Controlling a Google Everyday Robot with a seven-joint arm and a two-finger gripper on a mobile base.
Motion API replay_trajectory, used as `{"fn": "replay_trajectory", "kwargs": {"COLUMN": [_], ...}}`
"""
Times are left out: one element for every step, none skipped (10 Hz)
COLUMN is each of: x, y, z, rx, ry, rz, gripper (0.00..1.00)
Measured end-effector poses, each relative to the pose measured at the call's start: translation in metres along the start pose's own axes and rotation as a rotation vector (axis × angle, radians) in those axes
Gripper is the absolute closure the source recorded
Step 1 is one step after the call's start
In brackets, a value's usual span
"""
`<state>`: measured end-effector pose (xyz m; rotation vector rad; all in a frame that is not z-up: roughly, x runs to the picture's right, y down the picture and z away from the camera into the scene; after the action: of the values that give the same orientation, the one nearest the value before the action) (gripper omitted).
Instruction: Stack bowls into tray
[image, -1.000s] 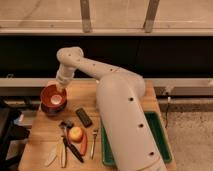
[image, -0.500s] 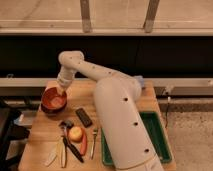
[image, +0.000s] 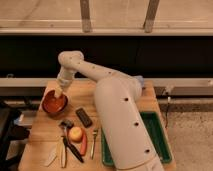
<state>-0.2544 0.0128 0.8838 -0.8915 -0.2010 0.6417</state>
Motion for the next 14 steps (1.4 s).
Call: {"fn": "replay_trajectory", "kwargs": {"x": [0.002, 0.003, 0.005, 0.007, 0.008, 0.009, 0.011, 0.011, 0.012, 0.013, 0.014, 0.017, 0.021, 0.024], "y": [0.000, 0.000, -0.002, -0.002, -0.003, -0.005, -0.009, -0.011, -0.014, -0.015, -0.016, -0.018, -0.020, -0.020], "z": [-0.002, -0.004, -0.006, -0.009, -0.011, -0.014, -0.016, -0.017, -0.018, -0.016, -0.010, -0.003, 0.005, 0.015], "rx": [0.007, 0.014, 0.021, 0.030, 0.037, 0.046, 0.056, 0.069, 0.082, 0.089, 0.088, 0.084, 0.074, 0.059], "ry": [0.002, 0.003, 0.005, 0.006, 0.009, 0.012, 0.018, 0.026, 0.036, 0.051, 0.063, 0.071, 0.081, 0.089], "rz": [0.003, 0.008, 0.013, 0.018, 0.022, 0.029, 0.036, 0.044, 0.051, 0.058, 0.066, 0.073, 0.082, 0.089], "gripper": [0.29, 0.29, 0.29, 0.29, 0.29, 0.29, 0.29, 0.29, 0.29, 0.29, 0.29, 0.29, 0.29, 0.29]}}
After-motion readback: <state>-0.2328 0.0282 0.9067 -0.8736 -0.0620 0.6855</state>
